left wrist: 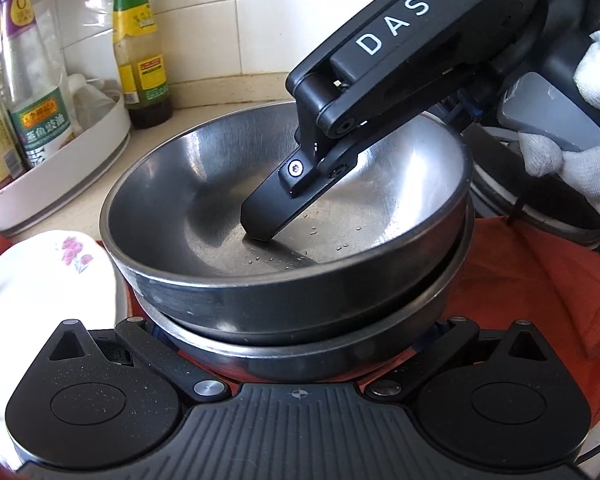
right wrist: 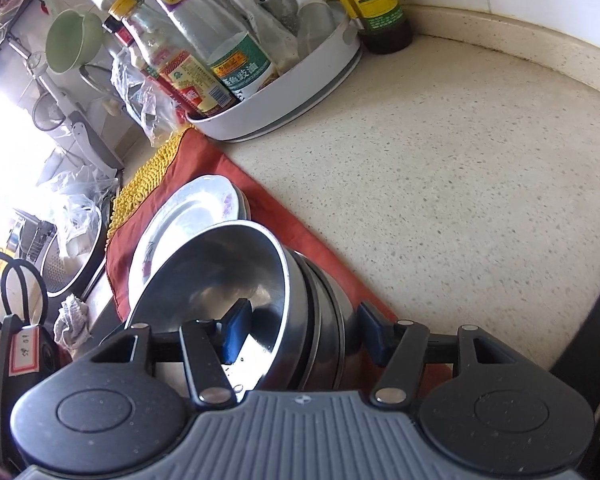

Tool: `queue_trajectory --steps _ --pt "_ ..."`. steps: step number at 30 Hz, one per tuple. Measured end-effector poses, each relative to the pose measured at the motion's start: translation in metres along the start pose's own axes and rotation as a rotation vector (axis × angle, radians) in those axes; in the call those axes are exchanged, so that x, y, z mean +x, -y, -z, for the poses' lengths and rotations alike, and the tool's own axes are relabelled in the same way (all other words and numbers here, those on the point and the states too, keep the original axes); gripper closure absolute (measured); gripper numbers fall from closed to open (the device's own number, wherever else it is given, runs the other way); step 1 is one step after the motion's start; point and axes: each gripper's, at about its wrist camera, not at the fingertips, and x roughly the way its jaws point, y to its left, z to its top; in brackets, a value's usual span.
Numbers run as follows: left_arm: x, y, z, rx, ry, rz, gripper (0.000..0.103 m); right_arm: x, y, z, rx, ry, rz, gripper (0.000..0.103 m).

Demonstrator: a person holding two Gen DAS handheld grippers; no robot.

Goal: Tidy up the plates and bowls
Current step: 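Clamp the steel bowl stack rim with the right gripper and lift it, then carry the bowl stack with the right gripper over the white floral plates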

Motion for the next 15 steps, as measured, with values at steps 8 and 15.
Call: queue_trajectory --steps 8,15 --pt "-0.012 0.011 -0.008 0.023 0.025 -0.002 0.000 -0.024 -0.002 0.006 0.011 0.043 0.008 0.045" --pt "-0.036 0.013 -0.022 0.045 0.083 -0.026 0.000 -0.050 -0.018 0.000 -0.007 0.100 0.015 0.045"
